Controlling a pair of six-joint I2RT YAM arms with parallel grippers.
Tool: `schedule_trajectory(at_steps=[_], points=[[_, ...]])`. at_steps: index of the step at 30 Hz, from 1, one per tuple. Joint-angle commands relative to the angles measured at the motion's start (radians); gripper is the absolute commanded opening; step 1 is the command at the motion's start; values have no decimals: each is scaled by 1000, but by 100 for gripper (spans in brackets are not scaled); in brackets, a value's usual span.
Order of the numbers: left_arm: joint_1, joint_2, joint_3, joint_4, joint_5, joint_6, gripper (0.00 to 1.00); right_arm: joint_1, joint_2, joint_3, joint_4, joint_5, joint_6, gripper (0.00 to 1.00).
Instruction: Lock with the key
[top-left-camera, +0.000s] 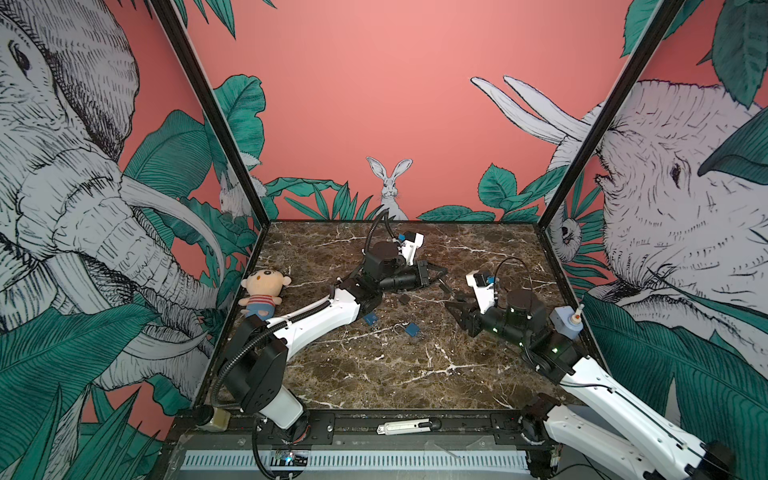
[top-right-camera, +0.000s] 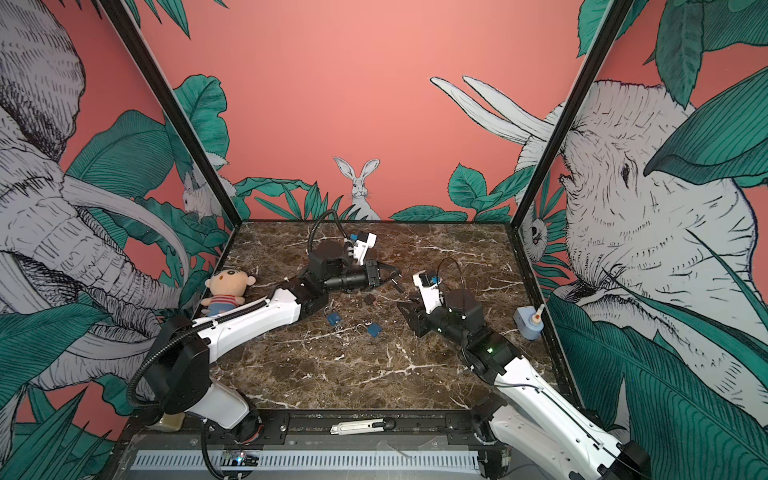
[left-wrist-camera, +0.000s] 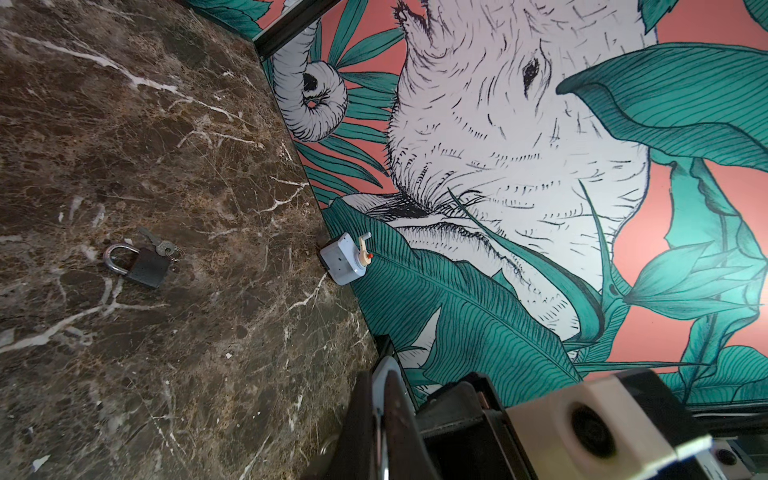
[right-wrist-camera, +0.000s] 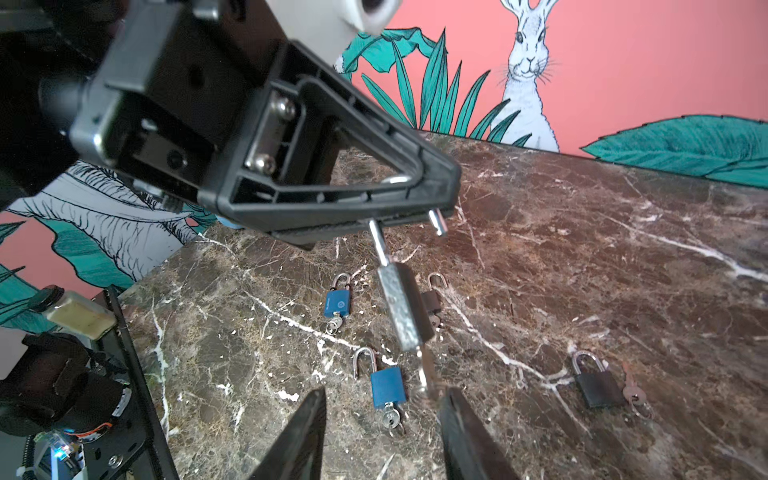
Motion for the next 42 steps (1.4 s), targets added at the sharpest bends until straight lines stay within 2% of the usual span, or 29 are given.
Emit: schedule_trajectory(at_steps=[1, 9, 21, 35, 42], points=[[-3, -58, 13, 10, 12, -25, 0, -5, 22, 44, 41, -2, -52, 44], [-4, -60, 21, 10, 25, -41, 0, -5, 94, 85, 48, 31, -107, 39], [-3, -58, 16, 17, 28, -47, 0, -7, 127, 104, 74, 33, -125, 21], [-4, -48, 10, 29, 32, -56, 0, -10, 125, 113, 77, 30, -125, 24], [-3, -45, 6, 32, 33, -57, 0, -11, 131, 120, 74, 18, -125, 14]])
